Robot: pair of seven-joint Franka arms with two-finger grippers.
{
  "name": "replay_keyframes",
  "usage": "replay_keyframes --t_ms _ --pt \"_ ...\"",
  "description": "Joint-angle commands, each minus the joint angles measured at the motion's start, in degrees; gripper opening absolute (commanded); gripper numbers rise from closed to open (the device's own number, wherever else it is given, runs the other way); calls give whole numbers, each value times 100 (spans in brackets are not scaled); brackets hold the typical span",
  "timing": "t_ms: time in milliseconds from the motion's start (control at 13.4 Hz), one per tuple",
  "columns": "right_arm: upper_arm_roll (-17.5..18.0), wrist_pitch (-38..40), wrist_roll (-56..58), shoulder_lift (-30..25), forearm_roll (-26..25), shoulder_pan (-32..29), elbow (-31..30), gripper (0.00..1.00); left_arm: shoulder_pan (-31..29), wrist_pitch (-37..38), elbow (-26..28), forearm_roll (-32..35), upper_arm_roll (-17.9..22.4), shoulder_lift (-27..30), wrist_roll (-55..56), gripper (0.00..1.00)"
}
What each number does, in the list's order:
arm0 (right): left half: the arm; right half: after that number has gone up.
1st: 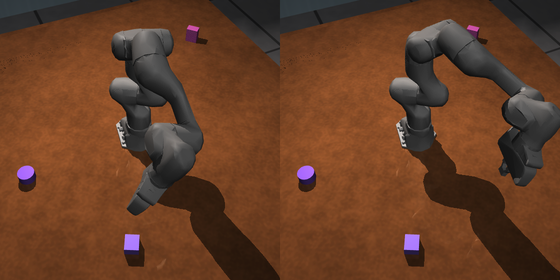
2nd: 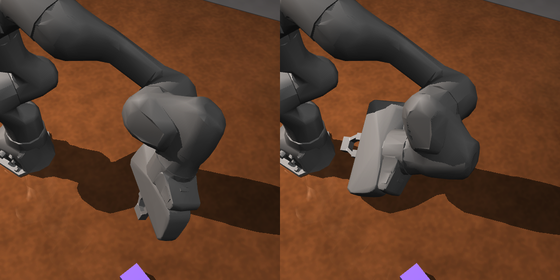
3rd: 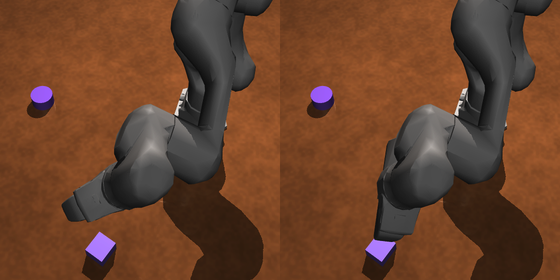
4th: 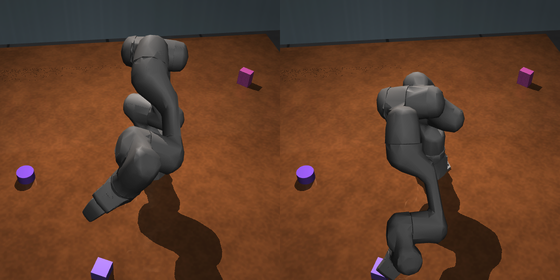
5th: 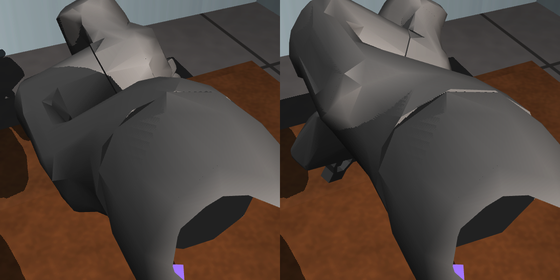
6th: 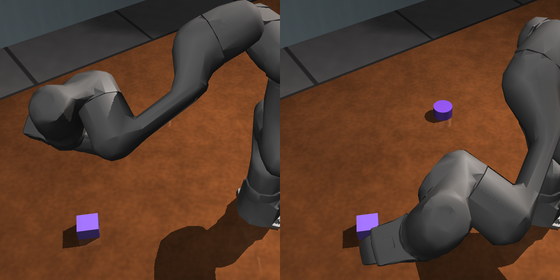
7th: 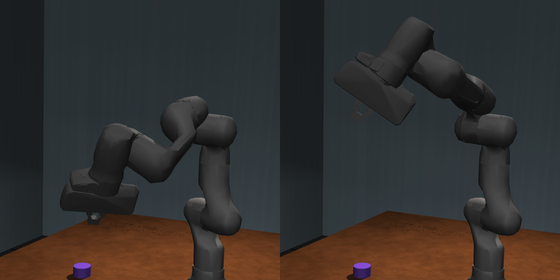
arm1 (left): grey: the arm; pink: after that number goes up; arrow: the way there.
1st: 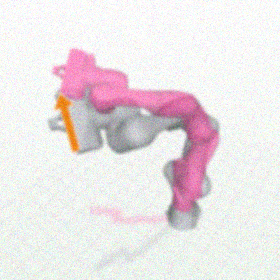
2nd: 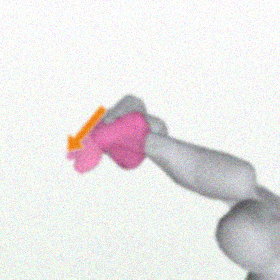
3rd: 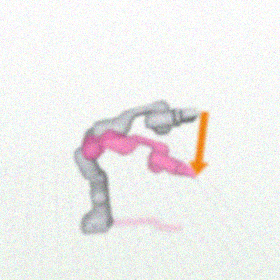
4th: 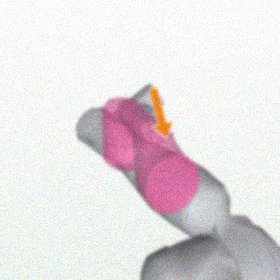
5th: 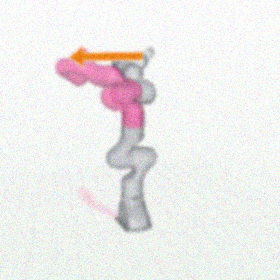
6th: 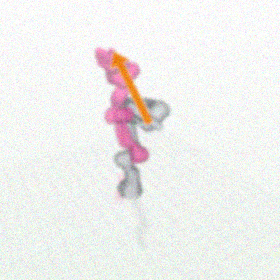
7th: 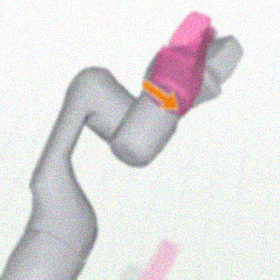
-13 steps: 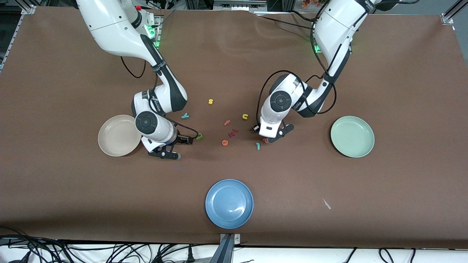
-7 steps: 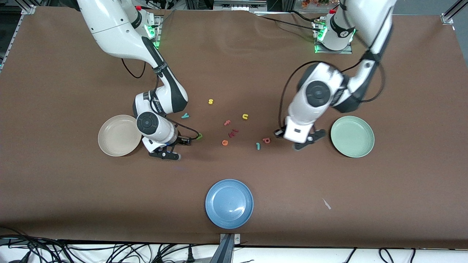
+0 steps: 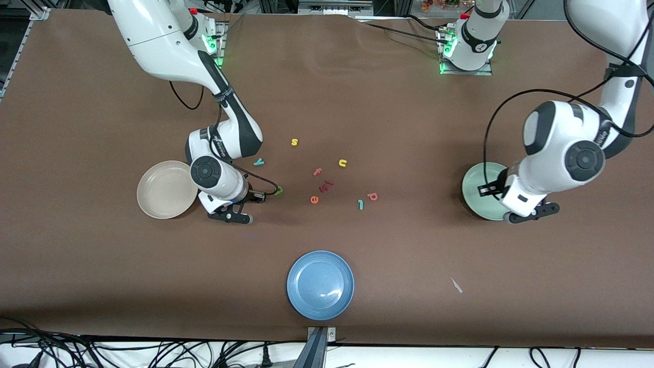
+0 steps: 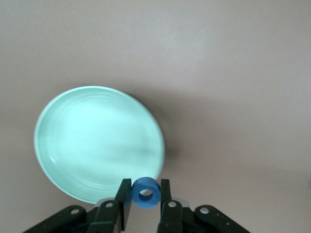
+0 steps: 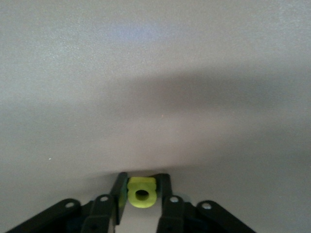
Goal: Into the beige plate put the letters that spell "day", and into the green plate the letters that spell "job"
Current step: 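Place the blue o on the green plate with the left gripper, then drop the yellow d on the beige plate while the left gripper reaches letters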
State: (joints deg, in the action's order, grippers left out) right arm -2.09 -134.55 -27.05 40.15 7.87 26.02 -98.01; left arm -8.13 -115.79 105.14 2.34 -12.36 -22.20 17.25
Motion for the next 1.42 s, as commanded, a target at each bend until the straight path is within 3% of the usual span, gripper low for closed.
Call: replay_keyframes --t_ms 0,150,300,374,449,524,674,899,1123,1348 --pt "-11 -54 -20 28 101 70 -7 24 -214 -49 50 100 -91 -433 -529 13" --pt "-11 -28 41 19 110 61 45 15 -224 -49 50 100 -91 -618 -530 18" --pt "-63 461 59 -68 101 -9 281 11 -233 -40 59 109 -82 -794 -539 31" --pt "-98 908 94 -147 84 -79 474 10 -233 -5 59 109 -82 -812 -530 47" --pt "-177 1182 112 -287 57 -114 494 10 -233 -5 42 109 -82 -795 -530 79" --pt "-282 1246 252 -410 31 -114 450 10 -224 4 -11 109 -91 -760 -460 100" --pt "-581 1299 865 -700 39 -114 188 10 -136 13 -37 48 -134 -567 -58 100" --pt "-1046 1256 1918 -1279 65 -114 -418 10 39 -13 -431 73 -634 -522 1679 100" --pt "-1460 1046 2695 -1685 83 -123 -1077 10 740 -57 -959 65 -688 -811 2876 100" --pt "-1680 222 3196 -1835 110 -123 -1780 10 1365 -75 -1556 82 -654 -1425 3782 100"
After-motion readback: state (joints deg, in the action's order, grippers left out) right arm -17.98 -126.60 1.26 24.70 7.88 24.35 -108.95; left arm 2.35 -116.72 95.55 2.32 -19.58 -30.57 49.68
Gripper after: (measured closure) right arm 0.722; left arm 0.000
